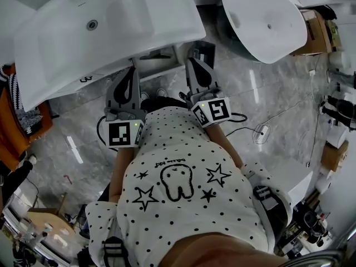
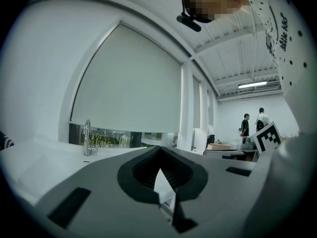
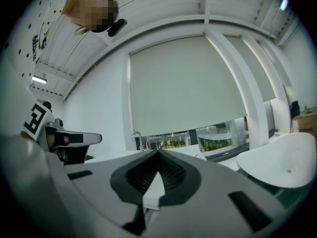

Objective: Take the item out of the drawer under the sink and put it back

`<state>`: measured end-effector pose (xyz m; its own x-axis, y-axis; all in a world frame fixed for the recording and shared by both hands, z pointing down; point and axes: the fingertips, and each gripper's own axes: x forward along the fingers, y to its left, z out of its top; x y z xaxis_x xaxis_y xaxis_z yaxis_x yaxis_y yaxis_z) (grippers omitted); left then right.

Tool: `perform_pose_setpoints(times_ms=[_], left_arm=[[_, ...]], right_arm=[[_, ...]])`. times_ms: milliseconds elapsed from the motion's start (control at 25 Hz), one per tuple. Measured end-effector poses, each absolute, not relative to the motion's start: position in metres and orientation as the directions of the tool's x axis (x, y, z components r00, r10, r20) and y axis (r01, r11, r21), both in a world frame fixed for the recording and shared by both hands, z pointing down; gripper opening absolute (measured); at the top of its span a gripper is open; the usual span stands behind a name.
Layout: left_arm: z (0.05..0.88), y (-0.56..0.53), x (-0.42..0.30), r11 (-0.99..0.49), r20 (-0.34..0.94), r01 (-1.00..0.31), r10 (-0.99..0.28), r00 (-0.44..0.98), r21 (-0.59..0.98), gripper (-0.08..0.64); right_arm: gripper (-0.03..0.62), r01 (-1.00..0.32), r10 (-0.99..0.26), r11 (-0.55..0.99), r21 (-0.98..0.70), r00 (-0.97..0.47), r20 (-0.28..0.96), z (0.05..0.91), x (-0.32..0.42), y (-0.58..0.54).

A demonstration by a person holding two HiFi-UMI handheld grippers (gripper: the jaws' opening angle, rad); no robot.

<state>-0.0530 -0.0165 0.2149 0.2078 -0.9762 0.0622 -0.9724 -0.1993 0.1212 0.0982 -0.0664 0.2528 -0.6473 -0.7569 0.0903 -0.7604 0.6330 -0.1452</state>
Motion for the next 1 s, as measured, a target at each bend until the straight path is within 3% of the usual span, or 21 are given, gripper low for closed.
perform_pose_setpoints(times_ms=[1000], left_arm=[[0.232,-0.015,-0.059,-0.204,0.097,-0.972,-0.972,0.215,0.114,-0.005]], right_arm=[[0.012,-0.725,-0.709,0.667,-0.17,-0.688,0.155,0.282,0.082,-0.061]])
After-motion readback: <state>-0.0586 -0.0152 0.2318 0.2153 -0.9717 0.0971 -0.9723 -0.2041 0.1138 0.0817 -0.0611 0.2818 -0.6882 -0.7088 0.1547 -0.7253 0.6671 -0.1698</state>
